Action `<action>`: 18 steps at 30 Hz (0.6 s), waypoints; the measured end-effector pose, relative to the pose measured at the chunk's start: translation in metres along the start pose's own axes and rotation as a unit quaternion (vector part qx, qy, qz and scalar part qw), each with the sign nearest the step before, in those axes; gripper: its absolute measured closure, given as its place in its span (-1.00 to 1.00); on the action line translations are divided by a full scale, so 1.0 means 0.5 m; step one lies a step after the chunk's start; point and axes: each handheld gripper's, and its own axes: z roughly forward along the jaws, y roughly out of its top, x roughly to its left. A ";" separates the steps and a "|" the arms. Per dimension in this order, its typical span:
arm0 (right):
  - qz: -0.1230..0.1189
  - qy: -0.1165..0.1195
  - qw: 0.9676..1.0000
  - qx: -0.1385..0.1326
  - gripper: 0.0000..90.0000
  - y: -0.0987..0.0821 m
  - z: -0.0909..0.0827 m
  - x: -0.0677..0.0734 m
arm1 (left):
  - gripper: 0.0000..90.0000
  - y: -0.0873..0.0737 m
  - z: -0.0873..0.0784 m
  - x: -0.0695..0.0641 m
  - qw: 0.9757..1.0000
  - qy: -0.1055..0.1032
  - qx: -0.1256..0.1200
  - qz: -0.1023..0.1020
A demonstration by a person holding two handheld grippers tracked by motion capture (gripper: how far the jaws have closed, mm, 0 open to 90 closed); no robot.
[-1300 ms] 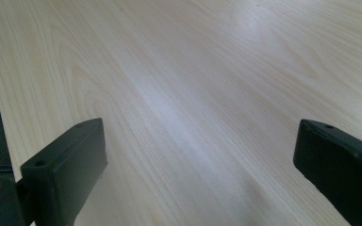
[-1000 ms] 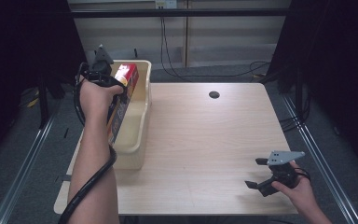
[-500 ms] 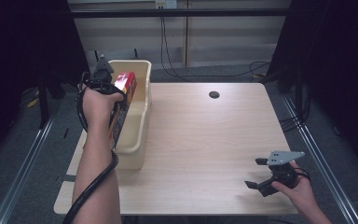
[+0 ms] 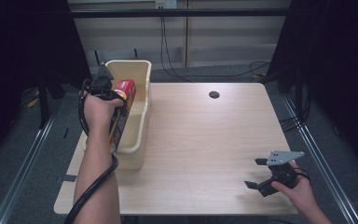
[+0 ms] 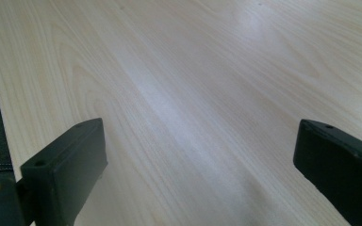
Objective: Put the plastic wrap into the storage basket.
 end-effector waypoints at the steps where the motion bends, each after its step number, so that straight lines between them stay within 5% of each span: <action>1: 0.001 0.001 1.000 0.001 -0.93 0.000 0.001 0.001 | -0.10 -0.001 0.003 0.000 1.000 0.002 0.001 -0.001; 18: 0.001 -0.001 1.000 0.000 -0.93 -0.001 0.001 0.000 | -0.11 0.003 0.037 0.014 1.000 0.000 0.016 -0.011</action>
